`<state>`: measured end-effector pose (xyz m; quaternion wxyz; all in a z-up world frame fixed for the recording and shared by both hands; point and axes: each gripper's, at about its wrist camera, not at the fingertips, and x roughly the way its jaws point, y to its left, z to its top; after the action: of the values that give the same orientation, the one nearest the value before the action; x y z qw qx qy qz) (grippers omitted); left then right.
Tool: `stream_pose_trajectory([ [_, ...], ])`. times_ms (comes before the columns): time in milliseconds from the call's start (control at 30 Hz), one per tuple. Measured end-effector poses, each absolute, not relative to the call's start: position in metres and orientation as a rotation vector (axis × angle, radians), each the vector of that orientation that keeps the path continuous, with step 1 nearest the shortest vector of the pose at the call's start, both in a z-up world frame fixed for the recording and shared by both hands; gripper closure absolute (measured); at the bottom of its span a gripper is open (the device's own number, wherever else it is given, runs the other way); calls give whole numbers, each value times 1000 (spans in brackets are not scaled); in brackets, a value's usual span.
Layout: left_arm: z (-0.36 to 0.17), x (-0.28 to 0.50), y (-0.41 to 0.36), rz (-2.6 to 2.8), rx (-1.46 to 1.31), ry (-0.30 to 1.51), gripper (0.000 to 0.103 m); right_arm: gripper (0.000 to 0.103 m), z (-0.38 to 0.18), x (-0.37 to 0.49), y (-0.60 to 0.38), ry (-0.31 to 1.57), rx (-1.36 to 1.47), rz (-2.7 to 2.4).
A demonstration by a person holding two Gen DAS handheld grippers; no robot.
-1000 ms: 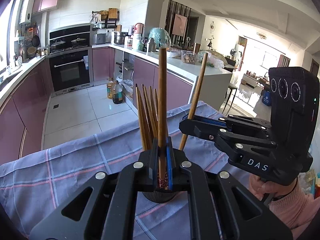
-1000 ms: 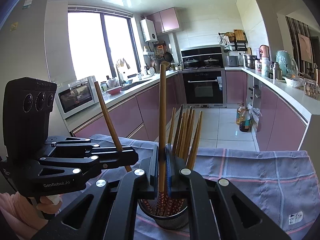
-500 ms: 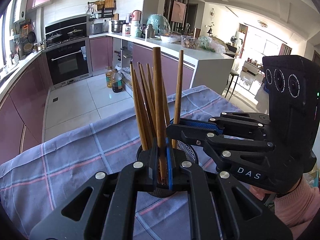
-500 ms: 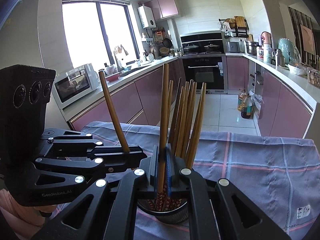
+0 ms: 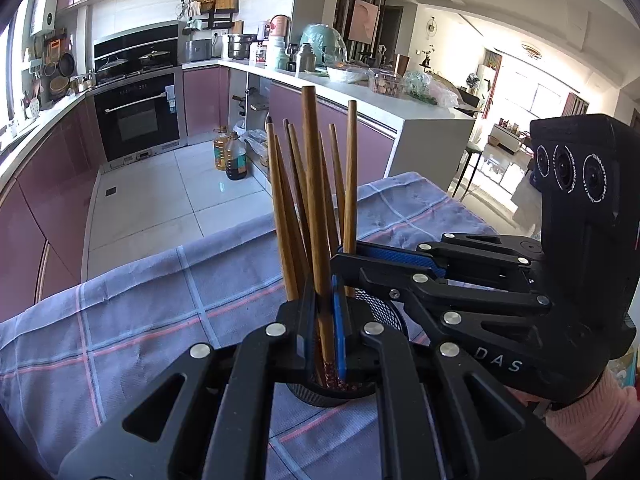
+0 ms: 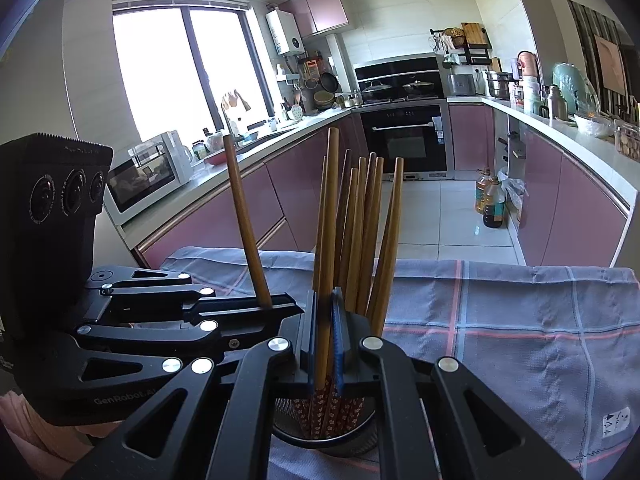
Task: Organize utensils
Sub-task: 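Open both tools to release the chopsticks into the cup and withdraw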
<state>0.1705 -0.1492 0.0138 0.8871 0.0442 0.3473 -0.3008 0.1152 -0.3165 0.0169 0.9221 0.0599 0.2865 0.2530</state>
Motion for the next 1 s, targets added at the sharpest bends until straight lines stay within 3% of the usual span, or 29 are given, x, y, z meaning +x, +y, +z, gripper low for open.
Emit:
stream_pose_trajectory([
  [400, 4, 175, -146, -615, 70, 737, 95, 96, 16, 120, -321, 591, 149, 515],
  [533, 4, 171, -141, -601, 62, 719, 84, 95, 15, 117, -322, 589, 153, 513],
  [700, 5, 162, -127, -562, 41, 684, 68, 73, 16, 108, -324, 571, 159, 508],
  [900, 7, 140, -101, -476, 18, 616, 38, 44, 17, 93, -326, 549, 162, 495],
  [967, 8, 130, -92, -444, 15, 588, 23, 22, 16, 87, -327, 538, 166, 482],
  [1000, 10, 124, -87, -423, 12, 569, 19, 17, 16, 83, -328, 530, 166, 476],
])
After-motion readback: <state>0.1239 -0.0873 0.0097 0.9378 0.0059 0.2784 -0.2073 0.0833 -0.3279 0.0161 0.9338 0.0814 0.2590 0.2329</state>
